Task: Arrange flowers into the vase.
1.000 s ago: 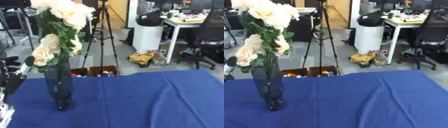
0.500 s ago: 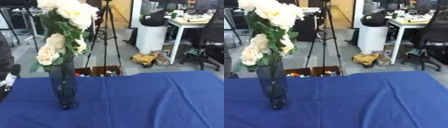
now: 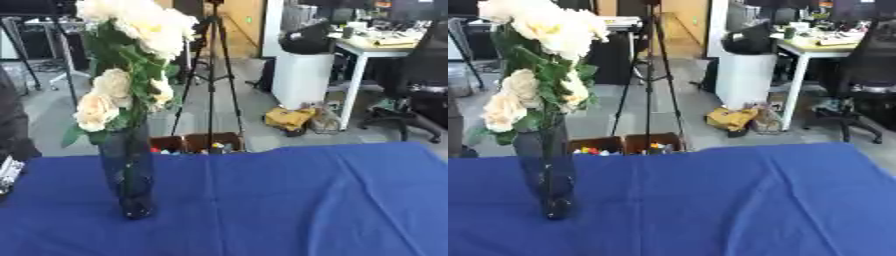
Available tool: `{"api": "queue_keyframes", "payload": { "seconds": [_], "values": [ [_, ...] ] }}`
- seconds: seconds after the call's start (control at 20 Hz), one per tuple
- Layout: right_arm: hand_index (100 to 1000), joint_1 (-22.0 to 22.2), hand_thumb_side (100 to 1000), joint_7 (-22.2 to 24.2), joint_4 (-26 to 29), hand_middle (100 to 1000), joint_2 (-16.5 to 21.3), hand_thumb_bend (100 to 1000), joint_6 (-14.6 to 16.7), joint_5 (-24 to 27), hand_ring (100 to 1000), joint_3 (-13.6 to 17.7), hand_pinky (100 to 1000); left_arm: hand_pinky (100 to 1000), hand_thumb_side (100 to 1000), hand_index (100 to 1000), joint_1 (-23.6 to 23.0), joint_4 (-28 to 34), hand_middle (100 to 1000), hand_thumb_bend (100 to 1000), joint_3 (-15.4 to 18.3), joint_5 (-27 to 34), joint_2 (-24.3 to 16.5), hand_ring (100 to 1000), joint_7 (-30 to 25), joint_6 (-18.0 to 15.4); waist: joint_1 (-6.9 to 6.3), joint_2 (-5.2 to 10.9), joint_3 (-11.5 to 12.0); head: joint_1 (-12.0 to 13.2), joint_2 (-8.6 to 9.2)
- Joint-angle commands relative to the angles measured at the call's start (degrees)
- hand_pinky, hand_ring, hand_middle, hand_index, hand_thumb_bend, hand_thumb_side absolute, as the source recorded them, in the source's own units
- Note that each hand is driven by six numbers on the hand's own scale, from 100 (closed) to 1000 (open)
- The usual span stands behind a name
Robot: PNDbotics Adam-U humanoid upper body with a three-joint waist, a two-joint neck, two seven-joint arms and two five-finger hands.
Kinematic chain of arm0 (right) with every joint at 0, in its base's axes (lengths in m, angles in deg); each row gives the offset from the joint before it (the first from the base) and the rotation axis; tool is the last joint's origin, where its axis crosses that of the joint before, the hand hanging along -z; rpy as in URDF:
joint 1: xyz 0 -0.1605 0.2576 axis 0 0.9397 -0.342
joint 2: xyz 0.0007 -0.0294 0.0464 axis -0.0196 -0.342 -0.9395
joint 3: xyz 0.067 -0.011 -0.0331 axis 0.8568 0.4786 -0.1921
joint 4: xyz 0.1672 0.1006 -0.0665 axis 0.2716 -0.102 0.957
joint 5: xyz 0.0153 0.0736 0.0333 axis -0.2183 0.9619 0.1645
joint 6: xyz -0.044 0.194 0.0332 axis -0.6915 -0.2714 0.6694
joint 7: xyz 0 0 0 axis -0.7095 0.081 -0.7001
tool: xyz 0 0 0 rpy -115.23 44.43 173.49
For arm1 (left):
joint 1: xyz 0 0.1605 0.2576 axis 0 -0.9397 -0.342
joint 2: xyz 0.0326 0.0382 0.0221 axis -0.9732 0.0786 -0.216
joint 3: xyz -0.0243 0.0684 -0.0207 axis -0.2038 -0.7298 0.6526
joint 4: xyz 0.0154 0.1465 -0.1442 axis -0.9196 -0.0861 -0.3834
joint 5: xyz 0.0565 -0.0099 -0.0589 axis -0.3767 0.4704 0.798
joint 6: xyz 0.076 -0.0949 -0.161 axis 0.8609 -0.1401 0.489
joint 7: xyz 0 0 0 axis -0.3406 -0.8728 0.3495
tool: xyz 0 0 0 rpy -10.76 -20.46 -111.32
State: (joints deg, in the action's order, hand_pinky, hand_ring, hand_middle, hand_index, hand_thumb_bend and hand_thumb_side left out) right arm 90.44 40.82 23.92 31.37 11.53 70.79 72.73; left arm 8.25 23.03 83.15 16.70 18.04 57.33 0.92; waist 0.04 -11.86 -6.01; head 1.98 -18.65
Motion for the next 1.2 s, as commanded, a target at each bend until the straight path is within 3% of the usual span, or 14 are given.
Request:
{"api": "queue_keyframes", "payload": {
  "seconds": [0.05, 0.65, 0.95, 1.2],
  "values": [
    [1000, -0.07, 500, 0.0, 0.44, 590, 0.9, 147, -0.08, 0.4, 1000, 0.34, 996, 558, 663, 809, 0.0, 1.47, 610, 471, 0.91, 0.6, -1.26, 577, -1.14, -1.01, 0.71, 1.71, 0.12, 0.2, -0.25],
    [1000, -0.09, 501, 0.36, 0.35, 593, 0.42, 142, -0.39, 0.11, 1000, 0.18, 997, 559, 654, 815, -1.5, 2.56, 613, 282, 0.98, 1.23, 0.53, 580, -4.41, -2.24, 0.91, 1.52, 1.23, 1.88, -1.34],
    [1000, -0.2, 500, 0.57, 0.4, 593, 0.3, 146, -0.48, 0.06, 1000, 0.09, 997, 558, 666, 812, -1.9, 2.71, 612, 144, 0.7, 1.97, 1.66, 578, -5.05, -2.44, 0.94, 1.35, 1.45, 3.18, -3.6],
    [1000, -0.2, 499, 0.61, 0.35, 593, -0.02, 152, -0.51, 0.07, 1000, 0.16, 997, 552, 684, 808, -2.26, 2.76, 611, 127, 0.61, 2.38, 2.67, 575, -5.04, -2.42, 1.09, 1.29, 1.47, 3.76, -5.59]
  ]
}}
